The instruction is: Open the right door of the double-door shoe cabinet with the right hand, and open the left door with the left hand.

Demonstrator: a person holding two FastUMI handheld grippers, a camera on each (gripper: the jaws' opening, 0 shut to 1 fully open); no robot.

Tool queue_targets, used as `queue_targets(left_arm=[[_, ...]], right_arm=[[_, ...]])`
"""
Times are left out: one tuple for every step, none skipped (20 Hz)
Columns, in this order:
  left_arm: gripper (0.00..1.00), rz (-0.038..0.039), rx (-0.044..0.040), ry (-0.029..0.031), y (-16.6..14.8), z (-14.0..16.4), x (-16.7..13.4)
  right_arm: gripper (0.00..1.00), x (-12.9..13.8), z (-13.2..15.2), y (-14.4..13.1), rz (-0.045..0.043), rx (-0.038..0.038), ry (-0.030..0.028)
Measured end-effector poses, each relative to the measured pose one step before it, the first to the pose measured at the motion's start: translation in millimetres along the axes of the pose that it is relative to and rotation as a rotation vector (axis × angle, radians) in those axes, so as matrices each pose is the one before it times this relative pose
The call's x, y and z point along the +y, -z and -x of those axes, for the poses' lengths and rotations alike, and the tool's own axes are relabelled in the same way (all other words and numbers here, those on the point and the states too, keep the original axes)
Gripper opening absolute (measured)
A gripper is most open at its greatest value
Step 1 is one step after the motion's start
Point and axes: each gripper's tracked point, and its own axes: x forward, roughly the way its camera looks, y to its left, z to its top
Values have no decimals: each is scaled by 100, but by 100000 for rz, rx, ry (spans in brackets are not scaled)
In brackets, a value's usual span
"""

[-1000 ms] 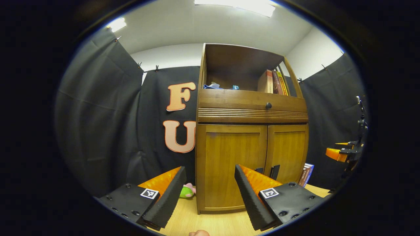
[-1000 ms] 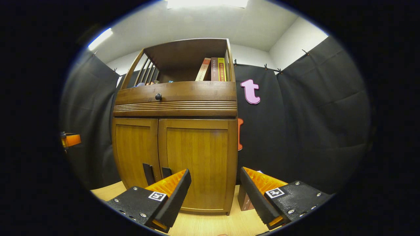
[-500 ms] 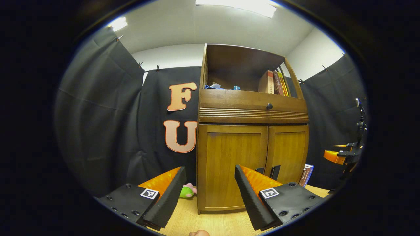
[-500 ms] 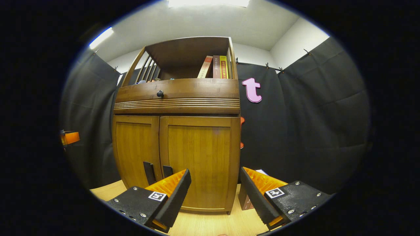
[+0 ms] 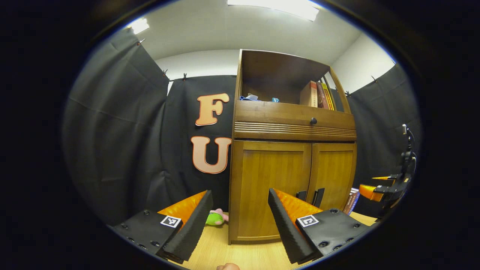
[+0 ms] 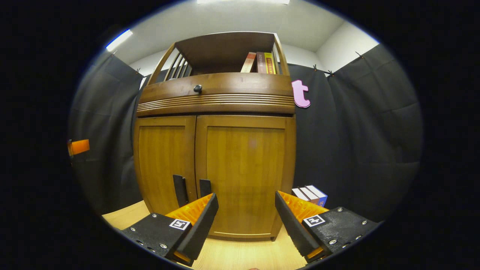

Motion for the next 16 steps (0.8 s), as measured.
queue_targets(left_arm=[[98,-357,-123,-394,34,41,142],[94,-608,-47,-109,28,142,208],[96,-602,-12,-65,-40,161,-1],[96,-102,-234,-163,-12,118,112],[96,-456,-345,-260,-109,204,276],[98,-545,-334,-475,-90,43,198],[96,-511,-183,-573,27,122,254],[96,-419,27,-448,-9,43,233],[96,-188,186,-426,151,130,246],[98,-71,310,-257,138,9,138],[98,17,498,-248,214,124,153],[98,198,381,-304,208,129,272],[98,420,281,9,150,35,103],[96,420,231,358,214,-9,-8],[96,250,201,288,149,0,25],[96,-7,245,104,159,-51,140]], right_arm=[[94,945,-449,733,-549,1549,-1460],[94,1004,-312,715,-830,1585,-1423],[94,1038,-620,800,-647,1514,-1451],[94,797,-552,452,-272,1214,-1140],[94,831,-609,578,63,1408,-850],[94,918,-720,778,197,1586,-1009],[94,656,-774,557,104,1151,-778],[94,416,-1012,475,33,628,-577],[94,218,-912,483,186,322,-327],[94,-31,-750,387,223,-115,497],[94,66,-745,293,158,-119,579],[94,45,-693,288,2,467,744],[94,-88,-754,382,-1066,1303,693],[94,15,-680,359,-1756,1103,-453],[94,30,-818,606,-2224,1070,-216],[94,-20,-662,440,-1732,835,173]])
